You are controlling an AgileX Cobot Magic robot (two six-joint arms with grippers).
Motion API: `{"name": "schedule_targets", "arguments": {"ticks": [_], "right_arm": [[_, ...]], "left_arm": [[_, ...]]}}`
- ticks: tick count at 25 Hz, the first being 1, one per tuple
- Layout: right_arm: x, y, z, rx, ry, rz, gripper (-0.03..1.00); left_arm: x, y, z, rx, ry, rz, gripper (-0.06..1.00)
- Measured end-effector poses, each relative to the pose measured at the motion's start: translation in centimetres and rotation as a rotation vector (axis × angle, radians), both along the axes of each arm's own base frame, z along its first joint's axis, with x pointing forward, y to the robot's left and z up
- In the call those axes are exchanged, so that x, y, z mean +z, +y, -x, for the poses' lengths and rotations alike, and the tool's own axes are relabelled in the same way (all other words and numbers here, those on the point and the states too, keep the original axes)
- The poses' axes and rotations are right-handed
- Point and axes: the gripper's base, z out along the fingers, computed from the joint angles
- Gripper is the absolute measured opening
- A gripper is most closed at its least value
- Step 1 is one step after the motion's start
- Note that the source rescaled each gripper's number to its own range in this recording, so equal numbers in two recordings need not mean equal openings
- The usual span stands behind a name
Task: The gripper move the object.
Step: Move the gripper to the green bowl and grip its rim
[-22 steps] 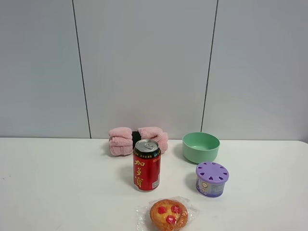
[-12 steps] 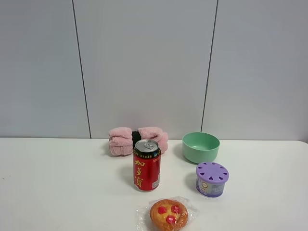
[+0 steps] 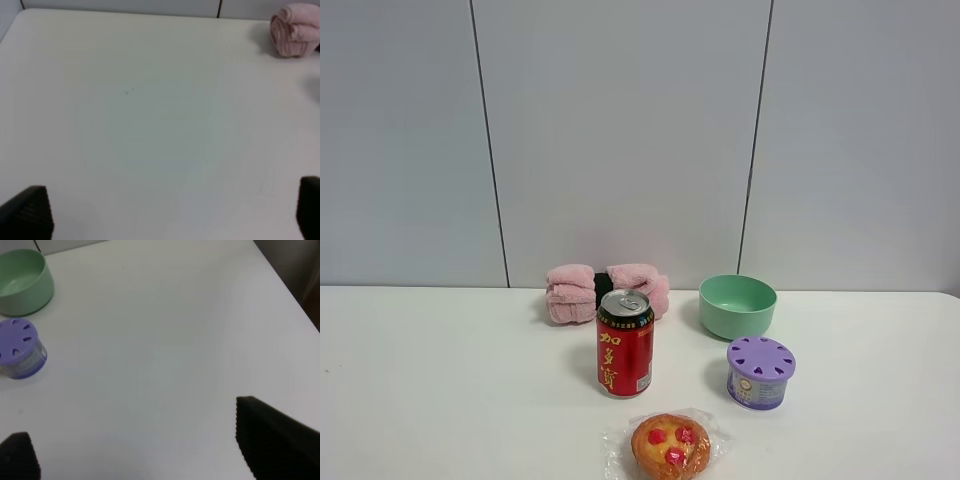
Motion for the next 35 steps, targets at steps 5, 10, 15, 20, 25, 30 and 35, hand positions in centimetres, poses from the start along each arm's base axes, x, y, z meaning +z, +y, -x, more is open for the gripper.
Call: {"name": "schedule_targets", "arguments": {"ticks": [5, 10, 15, 20, 25, 30, 35], "right_arm": [[0.0, 0.1, 0.0, 0.006, -0.001, -0.007, 0.89], [0.0, 0.3, 0.0, 0.032, -0.003, -0.017, 0.89], [0.1, 0.7, 0.0, 0.095, -0.011, 0.006, 0.89], [0.5, 1.6, 0.1, 0.221, -0.035, 0.054, 0.89], [6.4, 1.6, -0.7, 0.228, -0.184, 0.077, 0.89], [14.5, 1.9, -4.7, 0.298, -0.222, 0.088, 0.89], [21.0, 2.4, -11.4, 0.411, -0.233, 0.055, 0.89]], "left_arm": [[0.0, 0.0, 0.0, 0.000, 0.000, 0.000, 1.00], [0.0, 0.0, 0.0, 0.000, 0.000, 0.000, 1.00], [0.0, 0.0, 0.0, 0.000, 0.000, 0.000, 1.00], [0.0, 0.0, 0.0, 0.000, 0.000, 0.000, 1.00], [0.0, 0.0, 0.0, 0.000, 0.000, 0.000, 1.00], [0.0, 0.0, 0.0, 0.000, 0.000, 0.000, 1.00], [0.0, 0.0, 0.0, 0.000, 0.000, 0.000, 1.00]]}}
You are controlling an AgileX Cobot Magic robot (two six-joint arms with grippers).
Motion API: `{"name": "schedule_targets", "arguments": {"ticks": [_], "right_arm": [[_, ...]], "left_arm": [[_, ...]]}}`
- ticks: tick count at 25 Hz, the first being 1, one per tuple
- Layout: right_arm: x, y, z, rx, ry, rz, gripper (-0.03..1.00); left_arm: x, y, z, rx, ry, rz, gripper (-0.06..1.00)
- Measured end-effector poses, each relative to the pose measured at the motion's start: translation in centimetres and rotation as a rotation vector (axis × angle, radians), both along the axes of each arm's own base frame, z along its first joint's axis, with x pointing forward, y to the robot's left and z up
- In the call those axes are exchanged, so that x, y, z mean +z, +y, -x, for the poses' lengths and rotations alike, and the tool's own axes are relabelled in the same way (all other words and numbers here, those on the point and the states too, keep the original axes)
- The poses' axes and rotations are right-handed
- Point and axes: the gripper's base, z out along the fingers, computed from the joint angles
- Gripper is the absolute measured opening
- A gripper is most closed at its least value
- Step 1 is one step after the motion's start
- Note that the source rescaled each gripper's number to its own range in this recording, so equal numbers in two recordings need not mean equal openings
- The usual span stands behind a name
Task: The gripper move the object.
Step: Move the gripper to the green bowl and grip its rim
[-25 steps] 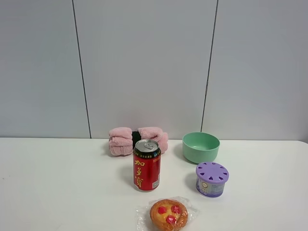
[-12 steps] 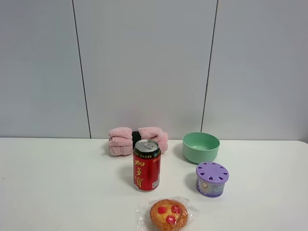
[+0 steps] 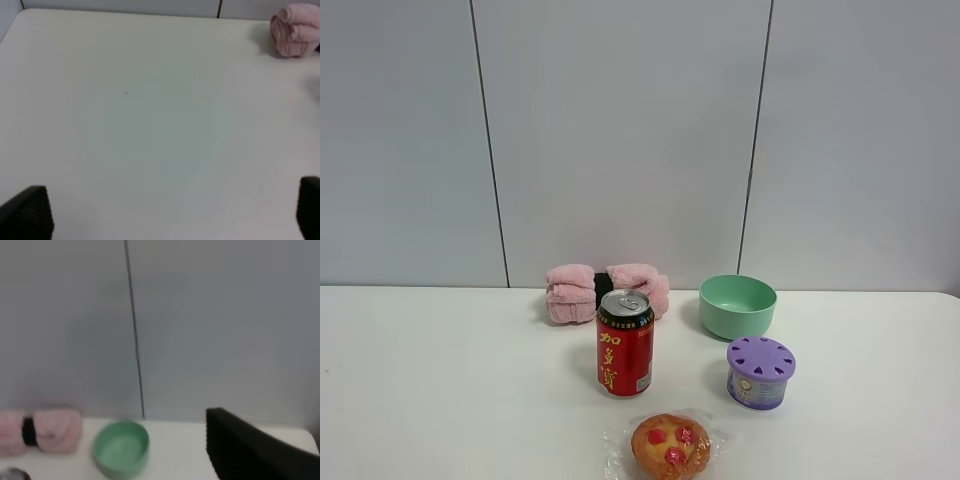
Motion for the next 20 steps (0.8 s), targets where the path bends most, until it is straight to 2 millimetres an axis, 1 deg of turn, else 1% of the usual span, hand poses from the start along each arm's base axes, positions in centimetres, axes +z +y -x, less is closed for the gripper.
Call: {"name": "schedule_targets", "arguments": {"ticks": [1, 3, 5, 8, 9, 11, 13, 15, 17, 20], "right_arm": [[0.8, 0.1, -1.6, 0.026, 0.019, -0.004, 0.89], [1.5, 0.2, -4.6, 0.072, 0.077, -0.017, 0.89], [1.5, 0.4, -7.7, 0.120, 0.158, -0.035, 0.89], [-0.4, 0.6, -12.8, 0.168, 0.295, -0.064, 0.89], [-1.1, 0.9, -13.9, 0.188, 0.322, -0.057, 0.89], [-2.9, 2.2, -16.2, 0.237, 0.385, -0.012, 0.89], [-4.9, 4.5, -17.6, 0.289, 0.447, 0.086, 0.89], [-7.2, 7.0, -18.8, 0.302, 0.521, 0.194, 0.89], [-9.3, 9.4, -19.4, 0.265, 0.590, 0.306, 0.89], [-12.1, 11.4, -20.6, 0.099, 0.659, 0.459, 0.89]], "left_arm": [[0.0, 0.0, 0.0, 0.000, 0.000, 0.000, 1.00], [0.0, 0.0, 0.0, 0.000, 0.000, 0.000, 1.00], [0.0, 0.0, 0.0, 0.000, 0.000, 0.000, 1.00], [0.0, 0.0, 0.0, 0.000, 0.000, 0.000, 1.00], [0.0, 0.0, 0.0, 0.000, 0.000, 0.000, 1.00], [0.0, 0.0, 0.0, 0.000, 0.000, 0.000, 1.00], [0.0, 0.0, 0.0, 0.000, 0.000, 0.000, 1.00], [0.0, 0.0, 0.0, 0.000, 0.000, 0.000, 1.00], [0.0, 0.0, 0.0, 0.000, 0.000, 0.000, 1.00], [0.0, 0.0, 0.0, 0.000, 0.000, 0.000, 1.00]]}}
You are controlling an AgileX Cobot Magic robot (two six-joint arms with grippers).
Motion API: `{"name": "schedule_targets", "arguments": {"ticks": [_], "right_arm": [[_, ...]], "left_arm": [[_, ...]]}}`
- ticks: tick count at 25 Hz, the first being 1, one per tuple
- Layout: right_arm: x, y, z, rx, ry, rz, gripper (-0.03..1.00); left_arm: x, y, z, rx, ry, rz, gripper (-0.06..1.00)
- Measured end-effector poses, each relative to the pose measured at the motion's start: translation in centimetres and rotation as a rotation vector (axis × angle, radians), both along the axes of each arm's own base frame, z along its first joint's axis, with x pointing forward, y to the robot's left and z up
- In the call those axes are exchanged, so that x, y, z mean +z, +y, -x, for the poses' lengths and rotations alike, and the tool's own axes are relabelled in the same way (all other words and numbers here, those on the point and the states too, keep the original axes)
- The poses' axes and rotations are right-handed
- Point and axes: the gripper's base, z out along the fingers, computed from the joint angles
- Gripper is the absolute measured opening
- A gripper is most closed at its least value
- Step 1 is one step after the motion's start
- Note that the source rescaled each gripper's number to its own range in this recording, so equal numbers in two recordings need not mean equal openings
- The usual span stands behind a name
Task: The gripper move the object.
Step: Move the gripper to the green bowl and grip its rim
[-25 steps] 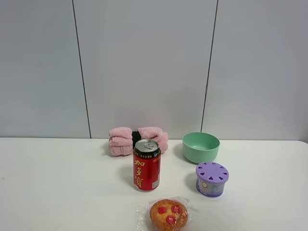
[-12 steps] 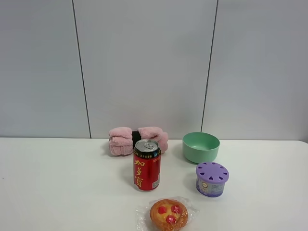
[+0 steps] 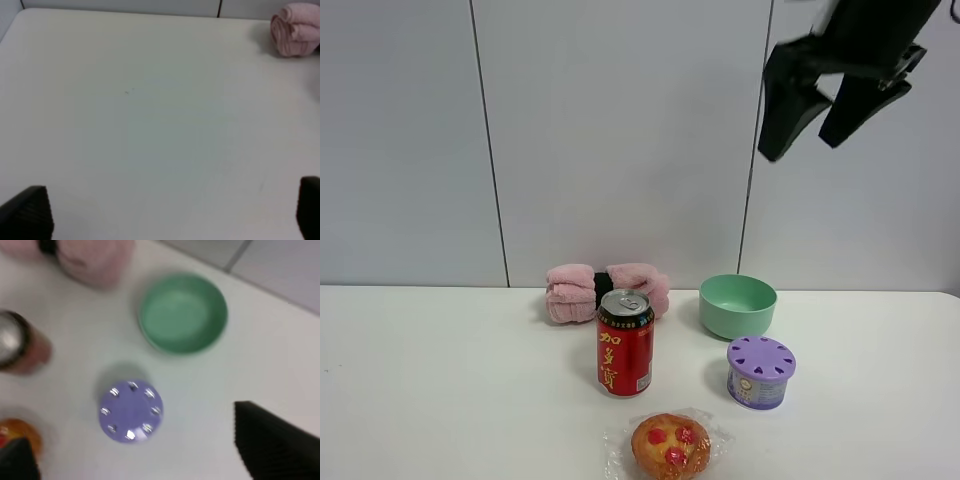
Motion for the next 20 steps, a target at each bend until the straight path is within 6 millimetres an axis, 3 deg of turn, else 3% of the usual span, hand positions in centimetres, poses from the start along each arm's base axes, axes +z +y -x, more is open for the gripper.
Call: {"name": "schedule_targets", "arguments": {"ticks": [4, 9, 20], "right_arm": [[-3.2, 1.6, -1.2, -0.058, 0.041, 0.205, 0.89], [-6.4, 2.1, -2.6, -0.060, 0.111, 0.320, 0.89], [-7.7, 3.9, -4.9, 0.057, 0.007, 0.094, 0.89]], "left_arm": [[0.0, 0.0, 0.0, 0.000, 0.000, 0.000, 1.00], [0.0, 0.0, 0.0, 0.000, 0.000, 0.000, 1.00], [0.0, 0.0, 0.0, 0.000, 0.000, 0.000, 1.00]]}}
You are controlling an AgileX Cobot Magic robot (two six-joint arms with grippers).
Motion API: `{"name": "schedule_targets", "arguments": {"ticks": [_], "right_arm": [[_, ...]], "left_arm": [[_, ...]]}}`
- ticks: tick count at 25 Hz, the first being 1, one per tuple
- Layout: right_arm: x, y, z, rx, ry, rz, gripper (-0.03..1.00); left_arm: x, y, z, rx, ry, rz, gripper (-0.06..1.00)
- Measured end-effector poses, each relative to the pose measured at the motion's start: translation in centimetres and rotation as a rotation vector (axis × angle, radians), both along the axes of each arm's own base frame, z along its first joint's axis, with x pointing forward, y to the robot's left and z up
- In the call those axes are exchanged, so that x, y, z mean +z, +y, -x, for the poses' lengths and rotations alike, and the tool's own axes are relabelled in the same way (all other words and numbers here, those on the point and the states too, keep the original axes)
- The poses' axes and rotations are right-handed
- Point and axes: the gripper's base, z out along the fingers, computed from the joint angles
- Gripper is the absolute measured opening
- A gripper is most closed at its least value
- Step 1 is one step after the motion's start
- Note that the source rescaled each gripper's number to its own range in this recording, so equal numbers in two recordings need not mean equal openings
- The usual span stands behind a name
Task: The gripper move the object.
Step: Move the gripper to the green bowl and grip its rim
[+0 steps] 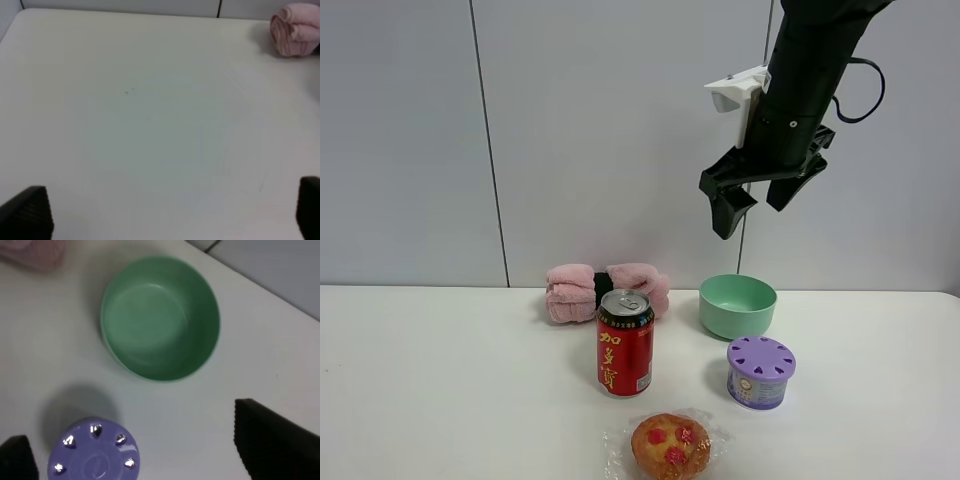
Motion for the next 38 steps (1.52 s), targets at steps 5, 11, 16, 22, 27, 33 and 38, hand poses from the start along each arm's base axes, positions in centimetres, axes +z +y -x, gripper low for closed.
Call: {"name": "schedule_targets", "arguments": {"ticks": [5, 11, 16, 22, 27, 33, 38], "right_arm": [[-2.9, 0.0, -1.3, 0.011, 0.064, 0.017, 0.98], [-8.2, -0.1, -2.8, -0.003, 0.174, 0.075, 1.00], [-10.7, -0.6, -4.0, -0.041, 0.194, 0.060, 0.99], [-10.7, 0.0, -5.1, -0.040, 0.084, -0.011, 0.99], [-11.4, 0.3, -5.6, -0.031, 0.053, -0.029, 0.99], [-14.1, 0.7, -6.1, -0.040, 0.071, -0.043, 0.99], [-15.5, 0.9, -6.4, -0.046, 0.076, -0.055, 0.93]], "left_arm": [[0.0, 0.0, 0.0, 0.000, 0.000, 0.000, 1.00], [0.0, 0.0, 0.0, 0.000, 0.000, 0.000, 1.00], [0.0, 0.0, 0.0, 0.000, 0.000, 0.000, 1.00], [0.0, 0.0, 0.0, 0.000, 0.000, 0.000, 1.00], [0.0, 0.0, 0.0, 0.000, 0.000, 0.000, 1.00], [0.0, 0.0, 0.0, 0.000, 0.000, 0.000, 1.00], [0.0, 0.0, 0.0, 0.000, 0.000, 0.000, 1.00]]}}
